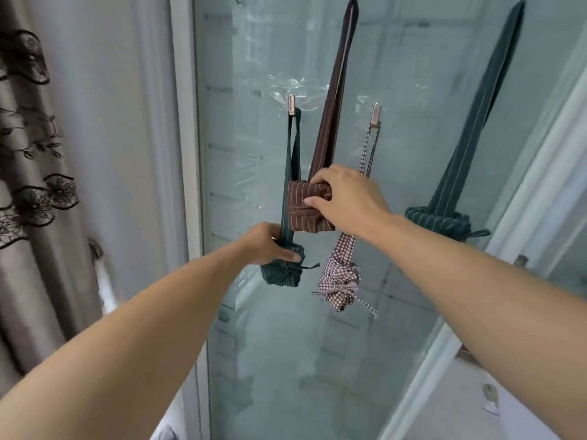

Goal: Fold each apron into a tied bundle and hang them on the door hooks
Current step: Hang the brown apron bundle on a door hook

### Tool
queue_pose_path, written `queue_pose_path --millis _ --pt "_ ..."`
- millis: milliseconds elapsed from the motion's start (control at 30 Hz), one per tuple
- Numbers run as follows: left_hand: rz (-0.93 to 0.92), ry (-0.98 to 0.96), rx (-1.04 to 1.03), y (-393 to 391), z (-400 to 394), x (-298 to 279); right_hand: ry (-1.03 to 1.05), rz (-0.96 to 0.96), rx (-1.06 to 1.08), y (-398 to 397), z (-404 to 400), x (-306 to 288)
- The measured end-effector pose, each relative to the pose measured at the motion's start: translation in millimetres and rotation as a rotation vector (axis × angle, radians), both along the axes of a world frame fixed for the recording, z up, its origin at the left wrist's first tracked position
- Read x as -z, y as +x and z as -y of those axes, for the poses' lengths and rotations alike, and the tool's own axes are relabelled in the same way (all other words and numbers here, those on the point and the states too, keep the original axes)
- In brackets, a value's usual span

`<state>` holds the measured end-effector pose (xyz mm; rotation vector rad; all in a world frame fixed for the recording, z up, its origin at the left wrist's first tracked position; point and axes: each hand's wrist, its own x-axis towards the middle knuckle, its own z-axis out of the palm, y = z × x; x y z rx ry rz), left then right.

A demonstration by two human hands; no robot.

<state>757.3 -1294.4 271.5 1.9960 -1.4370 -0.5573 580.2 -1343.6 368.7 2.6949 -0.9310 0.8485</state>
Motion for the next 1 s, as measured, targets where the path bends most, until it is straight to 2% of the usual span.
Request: queue_pose_path --millis 100,233,400,533,633,700,733,767,833,867,933,1000 --pt "0.068 0.021 0.027 9 6 -1 0.010 -0.007 -0.010 4 -1 -3" --pt "0.221 0.040 -0.049 46 1 -9 -0.004 0.014 -0.018 10 -4 3" --pt "0.106 -0.105 -0.037 39 1 16 0.034 0.007 0.026 12 -4 4" --pt "-0.020 -0.061 0.002 46 -8 7 0.058 0.047 -0.056 -5 -12 -7" --pt "-0.047 -0.063 0.000 56 -19 -11 -0.029 0.093 -0.041 -27 -16 -13" --pt "-0.072 -0.192 0.009 52 -25 -31 -0.116 0.089 0.042 -43 -16 -22" --pt "-0.059 -0.320 -0.016 44 -28 -43 -0.170 0.092 0.100 -53 -18 -28" --pt "-0.014 -0.464 -0.072 38 -29 -54 -0.210 0.093 0.173 -60 -19 -33" --pt "0.219 -0.734 -0.166 18 -28 -73 -0.215 0.047 0.360 -78 -21 -48" --pt "0.342 -0.806 -0.151 7 -26 -80 -0.174 -0.016 0.463 -85 -23 -56" --pt "0.555 -0.813 -0.008 -16 -21 -87 -0.043 -0.200 0.652 -98 -29 -71" --pt "0.713 -0.710 0.122 -35 -12 -80 0.105 -0.396 0.764 -108 -33 -77"
